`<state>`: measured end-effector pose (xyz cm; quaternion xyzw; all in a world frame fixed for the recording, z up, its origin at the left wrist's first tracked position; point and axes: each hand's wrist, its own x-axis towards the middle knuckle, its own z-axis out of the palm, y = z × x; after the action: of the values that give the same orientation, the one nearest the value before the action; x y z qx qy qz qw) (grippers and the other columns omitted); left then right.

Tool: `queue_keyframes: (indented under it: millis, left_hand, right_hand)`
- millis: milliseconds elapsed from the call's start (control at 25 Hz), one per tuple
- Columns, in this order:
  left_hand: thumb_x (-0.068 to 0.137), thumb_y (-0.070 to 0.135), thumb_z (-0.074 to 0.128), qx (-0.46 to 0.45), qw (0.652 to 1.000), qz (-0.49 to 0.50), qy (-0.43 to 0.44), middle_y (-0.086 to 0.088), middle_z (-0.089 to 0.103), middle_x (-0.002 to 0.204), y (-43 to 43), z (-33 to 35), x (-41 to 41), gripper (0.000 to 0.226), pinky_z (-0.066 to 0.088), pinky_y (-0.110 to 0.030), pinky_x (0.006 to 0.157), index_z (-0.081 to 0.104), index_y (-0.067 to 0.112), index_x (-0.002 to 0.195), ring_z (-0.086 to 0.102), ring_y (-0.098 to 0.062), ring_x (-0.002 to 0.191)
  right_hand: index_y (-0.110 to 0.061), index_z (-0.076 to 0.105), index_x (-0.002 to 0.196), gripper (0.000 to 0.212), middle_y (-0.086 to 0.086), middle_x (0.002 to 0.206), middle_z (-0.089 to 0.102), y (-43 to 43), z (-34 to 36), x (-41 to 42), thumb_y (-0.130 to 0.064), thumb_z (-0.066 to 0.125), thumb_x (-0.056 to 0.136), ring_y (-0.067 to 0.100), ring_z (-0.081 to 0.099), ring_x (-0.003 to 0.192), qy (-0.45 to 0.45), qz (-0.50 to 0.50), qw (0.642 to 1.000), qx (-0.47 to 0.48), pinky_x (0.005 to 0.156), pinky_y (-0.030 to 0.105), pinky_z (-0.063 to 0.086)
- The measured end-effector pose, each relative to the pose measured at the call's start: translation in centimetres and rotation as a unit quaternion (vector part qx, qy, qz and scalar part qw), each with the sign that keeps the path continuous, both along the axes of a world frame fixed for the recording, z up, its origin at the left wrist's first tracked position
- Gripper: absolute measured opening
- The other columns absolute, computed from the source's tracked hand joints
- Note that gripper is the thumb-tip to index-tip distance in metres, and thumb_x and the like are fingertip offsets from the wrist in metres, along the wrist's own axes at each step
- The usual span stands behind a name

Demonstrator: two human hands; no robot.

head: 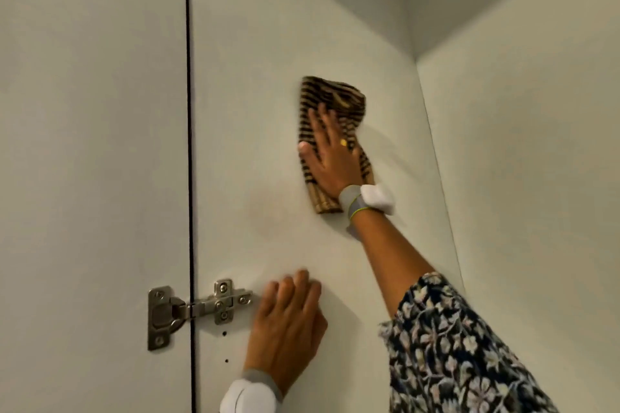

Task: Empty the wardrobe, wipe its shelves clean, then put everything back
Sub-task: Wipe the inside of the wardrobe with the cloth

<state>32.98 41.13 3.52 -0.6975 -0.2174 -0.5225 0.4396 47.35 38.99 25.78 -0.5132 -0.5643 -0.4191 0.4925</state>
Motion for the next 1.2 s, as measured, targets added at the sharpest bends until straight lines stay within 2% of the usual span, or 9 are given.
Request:
queue_keyframes:
  millis: [160,280,360,440,680,800,1000,1120,1200]
  left_hand:
    - [0.086,0.026,0.047,0.028,0.999,0.005,-0.017,-0.019,0.048,0.14,0.3,2.6,0.8,0.046,0.029,-0.05,0.108,0.06,0.003,0.123,0.038,-0.034,0.133]
    - [0.087,0.027,0.044,0.01,1.0,0.011,-0.012,-0.018,0.039,0.147,-0.2,2.4,0.8,0.05,0.029,-0.052,0.109,0.056,0.002,0.129,0.033,-0.034,0.138]
    - [0.088,0.027,0.043,0.002,1.0,0.015,-0.009,-0.019,0.038,0.147,-0.4,2.5,0.7,0.05,0.029,-0.052,0.108,0.056,0.001,0.128,0.032,-0.034,0.138]
    - [0.088,0.028,0.042,0.015,1.0,0.021,-0.017,-0.019,0.039,0.146,-0.4,2.4,0.7,0.05,0.029,-0.052,0.109,0.058,0.001,0.127,0.033,-0.034,0.138]
    - [0.084,0.028,0.043,0.047,0.998,0.046,-0.021,-0.022,0.051,0.136,0.0,2.5,0.6,0.049,0.026,-0.051,0.11,0.064,-0.001,0.118,0.035,-0.035,0.134]
    - [0.084,0.03,0.043,0.044,0.998,0.049,-0.02,-0.021,0.052,0.136,0.2,2.3,0.5,0.05,0.024,-0.049,0.112,0.064,0.001,0.119,0.035,-0.034,0.134]
    - [0.084,0.031,0.045,0.052,0.998,0.036,-0.023,-0.015,0.046,0.142,0.1,2.4,0.7,0.048,0.027,-0.047,0.111,0.065,0.007,0.12,0.037,-0.032,0.136]
    - [0.086,0.032,0.043,0.042,0.998,0.033,-0.015,-0.016,0.042,0.145,-0.1,2.4,0.7,0.05,0.025,-0.048,0.112,0.06,0.006,0.125,0.034,-0.033,0.137]
    - [0.087,0.031,0.041,0.038,0.999,0.031,-0.014,-0.018,0.041,0.146,-0.1,2.5,0.7,0.051,0.023,-0.05,0.112,0.057,0.004,0.127,0.032,-0.034,0.137]
  right_hand:
    - [-0.027,0.013,0.151,0.059,-0.003,0.16,0.004,0.4,-4.8,12.7,-0.048,0.031,0.098,0.018,0.005,0.147,0.21,-0.015,0.978,-0.002,0.116,0.049,0.013]
    - [-0.021,0.02,0.15,0.06,0.004,0.159,0.008,-0.2,-14.7,17.6,-0.052,0.023,0.099,0.024,0.011,0.146,0.302,-0.026,0.953,-0.014,0.116,0.041,0.016]
    - [-0.021,0.02,0.147,0.057,0.005,0.158,0.011,-0.8,-19.4,16.4,-0.046,0.031,0.098,0.027,0.016,0.145,0.292,-0.022,0.956,-0.009,0.114,0.043,0.026]
    - [-0.021,0.016,0.149,0.067,-0.004,0.157,0.006,-1.2,-20.2,13.0,-0.054,0.023,0.091,0.023,0.015,0.146,0.242,-0.013,0.97,0.002,0.112,0.045,0.03]
    - [-0.031,0.013,0.15,0.061,-0.008,0.16,0.002,-1.1,-9.5,-2.1,-0.048,0.034,0.096,0.011,-0.001,0.147,-0.041,0.039,0.998,-0.031,0.114,0.05,0.009]
    - [-0.035,0.009,0.15,0.06,-0.011,0.159,-0.002,-1.1,-3.3,-5.5,-0.047,0.036,0.097,0.009,-0.005,0.146,-0.08,0.053,0.995,-0.035,0.114,0.051,-0.005]
    - [-0.036,0.008,0.15,0.059,-0.011,0.159,-0.004,-0.8,2.1,0.2,-0.048,0.033,0.098,0.009,-0.007,0.146,-0.012,0.029,0.999,-0.035,0.116,0.054,0.001]
    - [-0.036,0.008,0.15,0.058,-0.011,0.159,-0.005,-1.1,0.8,7.8,-0.048,0.033,0.098,0.012,-0.005,0.147,0.118,0.023,0.992,-0.047,0.114,0.052,0.003]
    - [-0.032,0.009,0.15,0.059,-0.007,0.16,-0.003,-1.5,-4.0,13.2,-0.046,0.033,0.099,0.015,-0.001,0.147,0.226,0.014,0.973,-0.045,0.118,0.049,0.005]
